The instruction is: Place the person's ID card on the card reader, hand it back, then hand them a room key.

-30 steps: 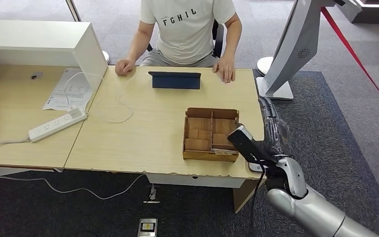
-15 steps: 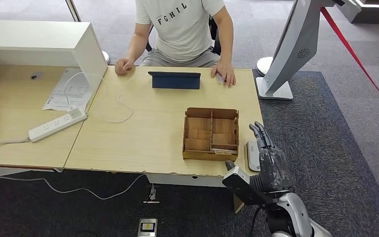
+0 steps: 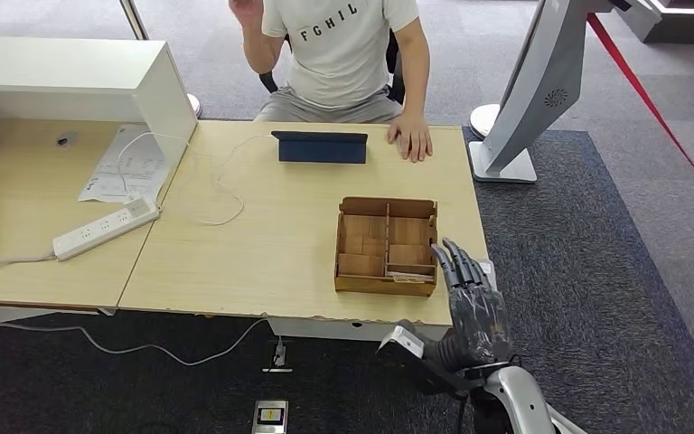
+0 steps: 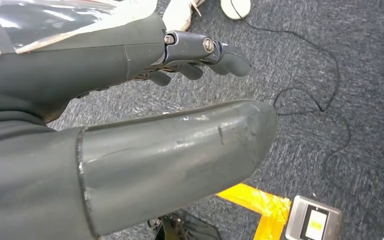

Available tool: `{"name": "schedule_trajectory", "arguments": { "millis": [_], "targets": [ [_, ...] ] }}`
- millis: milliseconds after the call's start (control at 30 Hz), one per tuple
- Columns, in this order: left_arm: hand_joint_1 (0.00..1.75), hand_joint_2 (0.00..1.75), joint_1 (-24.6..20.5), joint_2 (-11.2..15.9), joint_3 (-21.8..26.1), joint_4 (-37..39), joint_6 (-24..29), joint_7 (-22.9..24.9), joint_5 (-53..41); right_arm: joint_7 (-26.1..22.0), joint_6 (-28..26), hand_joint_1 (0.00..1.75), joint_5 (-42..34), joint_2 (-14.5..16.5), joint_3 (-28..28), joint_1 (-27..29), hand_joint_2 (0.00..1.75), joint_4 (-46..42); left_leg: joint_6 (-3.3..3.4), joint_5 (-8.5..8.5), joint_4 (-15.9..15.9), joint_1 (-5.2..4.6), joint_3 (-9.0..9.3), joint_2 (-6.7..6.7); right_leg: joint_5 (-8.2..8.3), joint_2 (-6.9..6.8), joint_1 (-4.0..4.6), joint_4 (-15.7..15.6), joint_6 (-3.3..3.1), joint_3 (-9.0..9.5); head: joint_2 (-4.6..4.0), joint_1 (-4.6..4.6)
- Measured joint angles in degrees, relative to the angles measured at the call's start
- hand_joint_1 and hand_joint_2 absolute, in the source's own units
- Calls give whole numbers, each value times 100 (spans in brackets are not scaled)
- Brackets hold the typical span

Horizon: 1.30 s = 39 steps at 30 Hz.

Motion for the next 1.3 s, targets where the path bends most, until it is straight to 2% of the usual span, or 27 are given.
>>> {"name": "schedule_trajectory", "arguments": {
  "millis": [300,633,967,1300],
  "targets": [
    [0,0,-2,2,0,-1,-167,-21,-66,91,363,0,18,101,-17,-140,175,229,0,0,0,0,-1,0,0,0,0,0,0,0,0,1],
    [0,0,-4,23,0,-1,-240,33,-144,36,575,0,-326,292,76,-450,175,813,0,0,0,0,-1,-1,0,0,0,1,0,1,0,1],
    [0,0,-10,33,0,-1,-215,75,-196,-63,652,0,-572,530,303,-939,175,1524,0,1,0,0,-1,-2,0,0,0,2,0,0,0,1],
    [0,0,-11,56,0,-2,-233,79,-219,-160,646,0,-705,726,543,-1186,175,2010,0,1,0,0,-2,-1,0,0,0,2,0,-1,0,0]
  ]
}}
